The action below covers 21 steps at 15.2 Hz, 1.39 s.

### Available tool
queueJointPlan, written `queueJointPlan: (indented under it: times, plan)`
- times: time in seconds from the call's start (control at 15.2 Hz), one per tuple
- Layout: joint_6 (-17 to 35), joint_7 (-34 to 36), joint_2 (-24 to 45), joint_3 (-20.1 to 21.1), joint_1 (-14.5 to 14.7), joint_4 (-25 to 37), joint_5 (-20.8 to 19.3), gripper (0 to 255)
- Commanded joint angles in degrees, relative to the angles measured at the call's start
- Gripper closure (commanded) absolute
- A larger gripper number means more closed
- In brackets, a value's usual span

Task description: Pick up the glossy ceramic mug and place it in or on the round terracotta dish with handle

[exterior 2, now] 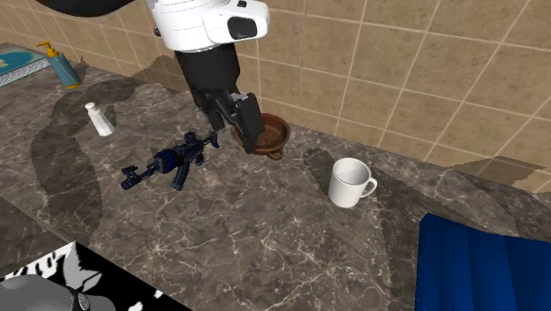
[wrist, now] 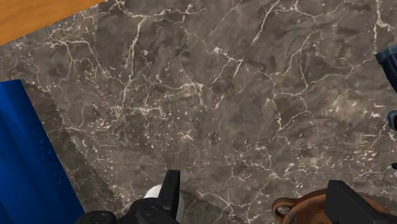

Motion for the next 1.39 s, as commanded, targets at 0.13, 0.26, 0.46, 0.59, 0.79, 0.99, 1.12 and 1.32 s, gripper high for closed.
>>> queueJointPlan:
  times: [0.13, 0.26, 0.46, 0.59, 0.79, 0.99, 1.12, 1.32]
  plan:
    - [6.68, -1.69, 7.19, -1.7, -0.27, 1.62, 0.19, 0]
    - [9.72, -2.53, 11.12, -2.41, -0.34, 2.96, 0.54, 0]
    - [13.85, -3.94, 17.2, -3.39, -0.42, 5.57, 1.37, 0]
    - [16.28, -4.98, 21.35, -3.94, -0.49, 7.72, 2.15, 0]
    - [19.41, -6.7, 27.69, -4.55, -0.71, 11.52, 3.63, 0]
    - [21.86, -8.51, 34.13, -4.87, -1.1, 16.05, 5.39, 0]
    - [23.11, -9.71, 38.47, -4.89, -1.49, 19.49, 6.63, 0]
    - [24.24, -11.19, 44.13, -4.69, -2.17, 24.42, 8.21, 0]
